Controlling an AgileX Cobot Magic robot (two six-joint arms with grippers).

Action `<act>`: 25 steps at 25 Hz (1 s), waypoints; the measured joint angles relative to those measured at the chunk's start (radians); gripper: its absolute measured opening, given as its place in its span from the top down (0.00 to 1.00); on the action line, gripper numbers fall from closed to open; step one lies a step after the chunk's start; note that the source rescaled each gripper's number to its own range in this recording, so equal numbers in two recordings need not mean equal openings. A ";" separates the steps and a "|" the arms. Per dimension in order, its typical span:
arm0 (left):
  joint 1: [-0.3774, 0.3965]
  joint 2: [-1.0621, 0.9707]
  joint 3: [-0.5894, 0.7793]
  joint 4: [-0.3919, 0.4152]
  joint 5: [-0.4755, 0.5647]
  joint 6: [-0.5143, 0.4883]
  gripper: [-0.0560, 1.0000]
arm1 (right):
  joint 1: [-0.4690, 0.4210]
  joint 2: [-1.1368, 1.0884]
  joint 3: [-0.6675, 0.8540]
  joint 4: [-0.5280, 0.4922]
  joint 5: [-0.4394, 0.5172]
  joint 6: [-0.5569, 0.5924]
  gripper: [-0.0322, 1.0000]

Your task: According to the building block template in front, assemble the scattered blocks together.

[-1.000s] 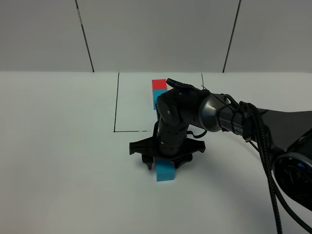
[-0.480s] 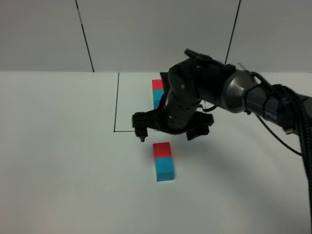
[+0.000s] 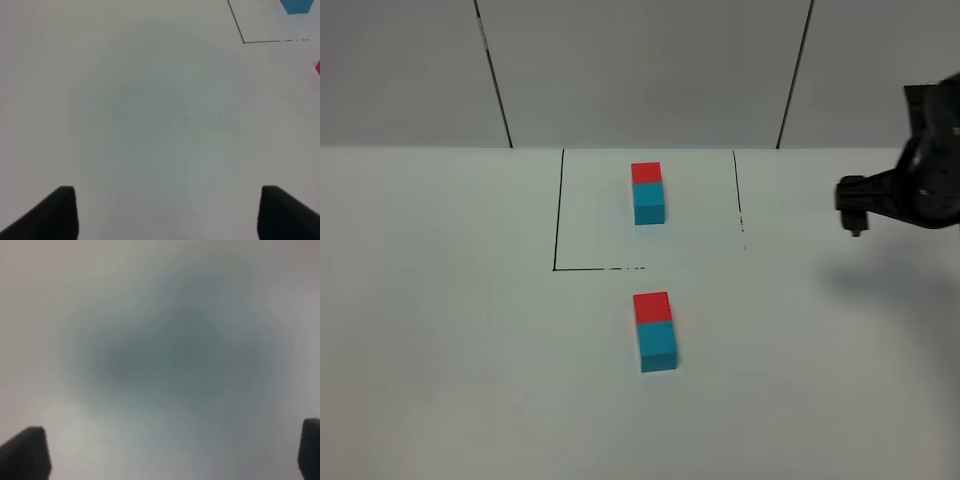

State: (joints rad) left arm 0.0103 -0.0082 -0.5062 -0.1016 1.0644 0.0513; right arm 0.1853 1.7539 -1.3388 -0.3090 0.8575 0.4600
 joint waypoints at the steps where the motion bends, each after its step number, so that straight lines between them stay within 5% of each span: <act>1: 0.000 0.000 0.000 0.000 0.000 0.000 0.36 | -0.016 -0.045 0.054 -0.003 -0.027 -0.014 0.00; 7: 0.000 0.000 0.000 0.000 0.000 0.000 0.36 | -0.062 -0.374 0.341 -0.005 -0.162 -0.050 0.00; 13: 0.000 0.000 0.000 0.000 0.000 0.000 0.36 | -0.062 -0.671 0.552 -0.002 -0.191 -0.071 0.00; 25: 0.000 0.000 0.000 0.000 0.000 0.000 0.36 | -0.062 -1.217 0.748 0.102 0.131 -0.159 0.00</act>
State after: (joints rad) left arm 0.0103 -0.0082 -0.5062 -0.1016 1.0644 0.0513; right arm 0.1229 0.5367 -0.5911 -0.2073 0.9886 0.3008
